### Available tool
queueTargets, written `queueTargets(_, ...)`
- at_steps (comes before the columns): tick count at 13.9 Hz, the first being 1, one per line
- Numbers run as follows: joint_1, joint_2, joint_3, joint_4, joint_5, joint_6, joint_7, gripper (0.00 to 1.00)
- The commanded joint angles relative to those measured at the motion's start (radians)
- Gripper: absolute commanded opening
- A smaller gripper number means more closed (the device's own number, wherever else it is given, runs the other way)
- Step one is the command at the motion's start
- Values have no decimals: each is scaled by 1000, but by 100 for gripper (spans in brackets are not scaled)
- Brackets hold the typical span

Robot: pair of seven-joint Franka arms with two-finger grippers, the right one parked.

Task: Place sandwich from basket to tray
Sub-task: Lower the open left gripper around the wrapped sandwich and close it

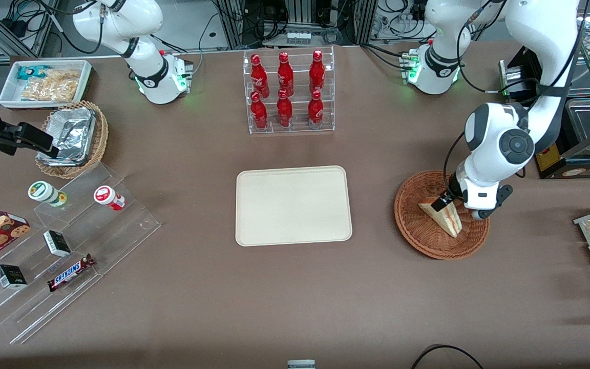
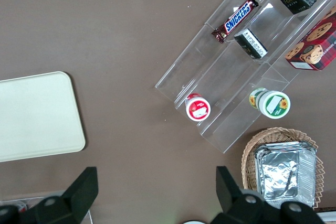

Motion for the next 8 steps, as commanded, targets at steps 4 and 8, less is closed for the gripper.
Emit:
queueTargets(4, 1, 51, 0, 31, 4, 38, -45, 26)
queueTargets(8, 1, 51, 2, 60, 4, 29, -40, 6)
